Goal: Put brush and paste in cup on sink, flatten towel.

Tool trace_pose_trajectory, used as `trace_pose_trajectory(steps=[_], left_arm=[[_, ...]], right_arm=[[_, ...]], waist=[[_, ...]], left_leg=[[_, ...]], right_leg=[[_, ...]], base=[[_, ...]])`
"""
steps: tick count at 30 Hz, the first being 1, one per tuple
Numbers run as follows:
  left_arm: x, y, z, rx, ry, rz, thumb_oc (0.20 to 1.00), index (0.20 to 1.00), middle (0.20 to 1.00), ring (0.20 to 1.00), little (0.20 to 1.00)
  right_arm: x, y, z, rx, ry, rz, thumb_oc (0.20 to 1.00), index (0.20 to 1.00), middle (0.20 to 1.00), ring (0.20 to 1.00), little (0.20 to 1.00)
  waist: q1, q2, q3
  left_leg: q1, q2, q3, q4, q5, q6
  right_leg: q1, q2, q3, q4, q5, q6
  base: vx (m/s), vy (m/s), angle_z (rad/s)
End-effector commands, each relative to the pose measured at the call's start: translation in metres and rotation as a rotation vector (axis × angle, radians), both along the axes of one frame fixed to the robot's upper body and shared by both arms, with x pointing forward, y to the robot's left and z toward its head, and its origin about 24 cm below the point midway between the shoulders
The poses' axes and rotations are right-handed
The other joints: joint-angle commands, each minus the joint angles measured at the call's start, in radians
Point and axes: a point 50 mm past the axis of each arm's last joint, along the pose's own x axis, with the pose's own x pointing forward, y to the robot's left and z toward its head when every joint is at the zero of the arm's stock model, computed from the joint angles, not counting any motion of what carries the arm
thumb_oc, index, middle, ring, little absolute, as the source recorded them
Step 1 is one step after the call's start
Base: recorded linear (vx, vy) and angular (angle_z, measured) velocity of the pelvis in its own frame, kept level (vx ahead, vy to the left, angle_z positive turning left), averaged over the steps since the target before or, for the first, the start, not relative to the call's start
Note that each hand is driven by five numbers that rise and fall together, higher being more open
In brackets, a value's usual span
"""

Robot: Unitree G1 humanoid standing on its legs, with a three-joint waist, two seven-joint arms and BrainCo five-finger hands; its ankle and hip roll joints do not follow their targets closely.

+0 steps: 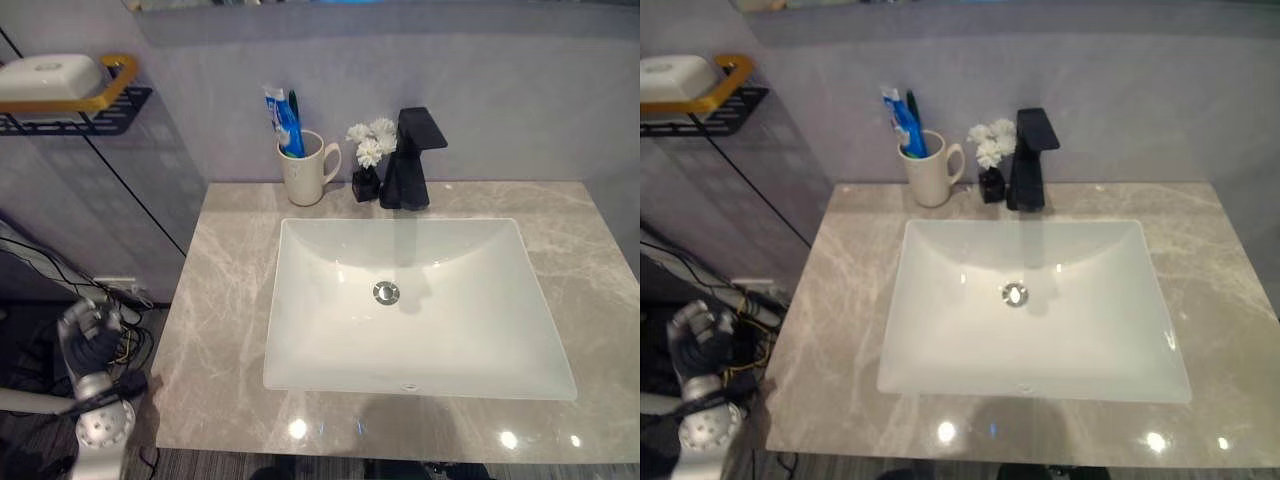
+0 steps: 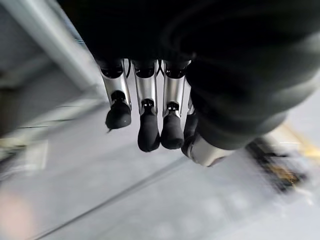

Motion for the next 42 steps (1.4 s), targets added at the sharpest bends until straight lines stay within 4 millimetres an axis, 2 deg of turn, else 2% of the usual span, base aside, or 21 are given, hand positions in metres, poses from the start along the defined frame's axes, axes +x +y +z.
trace_pose_trajectory(steps=[1, 6, 7, 9, 13, 15, 16, 20, 24, 25, 26, 27, 29, 33, 35, 36, 38, 39, 40, 41, 42], left_arm=[[-0.003, -0.013, -0.036, -0.147, 0.131, -0.051, 0.200, 0.200, 0.200, 0.200, 0.200], [-0.047, -0.044, -0.118, -0.291, 0.589, -0.084, 0.200, 0.200, 0.200, 0.200, 0.200], [-0.047, -0.044, -0.118, -0.291, 0.588, -0.084, 0.200, 0.200, 0.200, 0.200, 0.200], [-0.066, -0.054, -0.139, -0.333, 0.736, -0.083, 0.200, 0.200, 0.200, 0.200, 0.200], [-0.075, -0.059, -0.148, -0.361, 0.804, -0.060, 0.200, 0.200, 0.200, 0.200, 0.200], [-0.067, -0.055, -0.143, -0.364, 0.733, -0.014, 0.200, 0.200, 0.200, 0.200, 0.200], [-0.058, -0.048, -0.134, -0.350, 0.638, 0.054, 0.200, 0.200, 0.200, 0.200, 0.200], [-0.042, -0.014, -0.099, -0.197, 0.419, 0.216, 0.200, 0.200, 0.200, 0.200, 0.200], [-0.034, 0.026, -0.049, -0.039, 0.161, 0.397, 0.200, 0.200, 0.200, 0.200, 0.200], [-0.038, 0.040, -0.032, 0.011, 0.079, 0.487, 0.200, 0.200, 0.200, 0.200, 0.200], [-0.036, 0.045, -0.018, 0.044, 0.010, 0.511, 0.200, 0.200, 0.200, 0.200, 0.200], [-0.037, 0.045, -0.018, 0.045, 0.012, 0.513, 0.200, 0.200, 0.200, 0.200, 0.200], [-0.044, 0.063, 0.011, 0.167, -0.077, 0.597, 0.200, 0.200, 0.200, 0.200, 0.200], [-0.051, 0.071, 0.021, 0.212, -0.097, 0.657, 0.200, 0.200, 0.200, 0.200, 0.200], [-0.052, 0.069, 0.012, 0.167, -0.078, 0.664, 0.200, 0.200, 0.200, 0.200, 0.200], [-0.060, 0.063, -0.021, 0.027, 0.038, 0.661, 0.200, 0.200, 0.200, 0.200, 0.200], [-0.073, 0.051, -0.058, -0.130, 0.184, 0.626, 0.200, 0.200, 0.200, 0.200, 0.200], [-0.086, 0.036, -0.090, -0.262, 0.336, 0.596, 0.200, 0.200, 0.200, 0.200, 0.200], [-0.095, 0.026, -0.104, -0.338, 0.381, 0.604, 0.200, 0.200, 0.200, 0.200, 0.200], [-0.094, 0.027, -0.104, -0.340, 0.380, 0.603, 0.200, 0.200, 0.200, 0.200, 0.200], [-0.113, 0.005, -0.129, -0.453, 0.533, 0.568, 0.200, 0.200, 0.200, 0.200, 0.200]], right_arm=[[0.102, 0.013, 0.037, 0.017, -0.344, 0.096, 1.000, 1.000, 1.000, 1.000, 1.000], [0.099, 0.019, 0.035, 0.018, -0.334, 0.125, 1.000, 1.000, 1.000, 1.000, 1.000], [0.099, 0.019, 0.035, 0.017, -0.334, 0.125, 1.000, 1.000, 1.000, 1.000, 1.000], [0.098, 0.022, 0.033, 0.018, -0.328, 0.132, 1.000, 1.000, 1.000, 1.000, 1.000], [0.097, 0.023, 0.032, 0.007, -0.320, 0.151, 1.000, 1.000, 1.000, 1.000, 1.000], [0.098, 0.023, 0.034, 0.002, -0.325, 0.162, 1.000, 1.000, 1.000, 1.000, 1.000], [0.097, 0.023, 0.034, -0.003, -0.328, 0.154, 1.000, 1.000, 1.000, 1.000, 1.000], [0.081, 0.021, 0.026, 0.007, -0.311, 0.059, 1.000, 1.000, 1.000, 1.000, 1.000], [0.066, 0.025, 0.017, 0.010, -0.266, 0.043, 1.000, 1.000, 1.000, 1.000, 1.000], [0.062, 0.027, 0.014, 0.006, -0.241, 0.055, 1.000, 1.000, 1.000, 1.000, 1.000], [0.062, 0.028, 0.014, 0.007, -0.240, 0.067, 1.000, 1.000, 1.000, 1.000, 1.000], [0.062, 0.028, 0.014, 0.007, -0.239, 0.068, 1.000, 1.000, 1.000, 1.000, 1.000], [0.061, 0.032, 0.013, 0.017, -0.236, 0.097, 1.000, 1.000, 1.000, 1.000, 1.000], [0.062, 0.034, 0.014, 0.022, -0.242, 0.114, 1.000, 1.000, 1.000, 1.000, 1.000], [0.065, 0.034, 0.015, 0.020, -0.251, 0.122, 1.000, 1.000, 1.000, 1.000, 1.000], [0.068, 0.030, 0.017, 0.009, -0.259, 0.117, 1.000, 1.000, 1.000, 1.000, 1.000], [0.071, 0.025, 0.019, -0.004, -0.259, 0.102, 1.000, 1.000, 1.000, 1.000, 1.000], [0.073, 0.020, 0.019, -0.013, -0.256, 0.085, 1.000, 1.000, 1.000, 1.000, 1.000], [0.073, 0.018, 0.019, -0.016, -0.250, 0.068, 1.000, 1.000, 1.000, 1.000, 1.000], [0.073, 0.018, 0.019, -0.017, -0.250, 0.068, 1.000, 1.000, 1.000, 1.000, 1.000], [0.075, 0.012, 0.021, -0.030, -0.249, 0.058, 1.000, 1.000, 1.000, 1.000, 1.000]], waist=[[0.018, -0.034, -0.013], [0.000, -0.041, -0.023], [0.001, -0.041, -0.023], [-0.007, -0.045, -0.026], [-0.010, -0.052, -0.021], [-0.005, -0.061, -0.014], [0.009, -0.068, -0.004], [0.023, -0.086, -0.016], [0.046, -0.095, -0.022], [0.057, -0.096, -0.025], [0.061, -0.098, -0.026], [0.060, -0.098, -0.027], [0.073, -0.101, -0.032], [0.080, -0.103, -0.039], [0.078, -0.106, -0.039], [0.073, -0.105, -0.037], [0.067, -0.100, -0.029], [0.060, -0.095, -0.022], [0.052, -0.094, -0.020], [0.053, -0.094, -0.020], [0.038, -0.091, -0.015]], left_leg=[[0.056, -0.028, 0.030, 0.040, -0.054, 0.023], [0.059, -0.024, 0.047, 0.038, -0.050, 0.023], [0.059, -0.024, 0.047, 0.037, -0.050, 0.023], [0.061, -0.020, 0.053, 0.035, -0.048, 0.022], [0.053, -0.019, 0.053, 0.059, -0.060, 0.024], [0.045, -0.029, 0.031, 0.095, -0.082, 0.030], [0.041, -0.044, -0.012, 0.111, -0.092, 0.034], [0.043, -0.054, -0.035, 0.065, -0.075, 0.035], [0.051, -0.068, -0.037, 0.040, -0.070, 0.043], [0.052, -0.073, -0.038, 0.030, -0.067, 0.047], [0.053, -0.075, -0.040, 0.024, -0.066, 0.048], [0.054, -0.076, -0.039, 0.024, -0.065, 0.048], [0.053, -0.079, -0.045, 0.014, -0.063, 0.049], [0.054, -0.082, -0.051, 0.011, -0.063, 0.049], [0.051, -0.084, -0.057, 0.011, -0.061, 0.049], [0.050, -0.086, -0.057, 0.012, -0.059, 0.052], [0.050, -0.090, -0.054, 0.015, -0.059, 0.057], [0.053, -0.093, -0.050, 0.020, -0.063, 0.060], [0.050, -0.098, -0.044, 0.023, -0.062, 0.065], [0.050, -0.098, -0.043, 0.023, -0.062, 0.065], [0.049, -0.105, -0.032, 0.032, -0.070, 0.073]], right_leg=[[0.059, -0.026, 0.064, 0.086, -0.108, 0.057], [0.056, -0.010, 0.083, 0.057, -0.095, 0.055], [0.056, -0.010, 0.084, 0.057, -0.095, 0.055], [0.052, 0.000, 0.097, 0.050, -0.090, 0.053], [0.039, 0.006, 0.108, 0.064, -0.092, 0.051], [0.029, 0.008, 0.126, 0.078, -0.093, 0.050], [0.030, 0.010, 0.133, 0.083, -0.094, 0.049], [0.040, -0.007, 0.103, 0.077, -0.085, 0.060], [0.040, -0.022, 0.095, 0.072, -0.072, 0.072], [0.038, -0.027, 0.095, 0.069, -0.068, 0.075], [0.036, -0.029, 0.096, 0.070, -0.066, 0.077], [0.036, -0.029, 0.096, 0.070, -0.066, 0.077], [0.035, -0.035, 0.091, 0.067, -0.063, 0.079], [0.043, -0.040, 0.083, 0.060, -0.064, 0.081], [0.045, -0.043, 0.077, 0.059, -0.064, 0.081], [0.044, -0.048, 0.073, 0.059, -0.062, 0.081], [0.042, -0.052, 0.074, 0.062, -0.059, 0.082], [0.045, -0.054, 0.078, 0.065, -0.058, 0.083], [0.038, -0.058, 0.083, 0.067, -0.052, 0.085], [0.038, -0.057, 0.083, 0.068, -0.053, 0.085], [0.030, -0.062, 0.098, 0.075, -0.046, 0.090]], base=[[0.00, 0.000, 0.00], [-0.02, 0.004, -0.09], [-0.01, -0.009, -0.08], [0.00, -0.015, -0.11], [-0.02, -0.004, -0.07], [-0.04, 0.010, -0.30], [-0.05, 0.015, -0.55], [-0.04, 0.020, 0.07], [-0.03, 0.049, 0.09], [-0.03, 0.055, -0.10], [-0.02, 0.041, -0.02], [-0.01, 0.032, 0.01], [0.00, 0.035, -0.01], [0.01, 0.017, 0.12], [-0.01, 0.019, 0.07], [-0.03, 0.044, 0.07], [-0.04, 0.071, 0.01], [-0.06, 0.093, -0.07], [-0.04, 0.070, -0.05], [-0.06, 0.105, -0.03], [-0.03, 0.072, 0.00]])
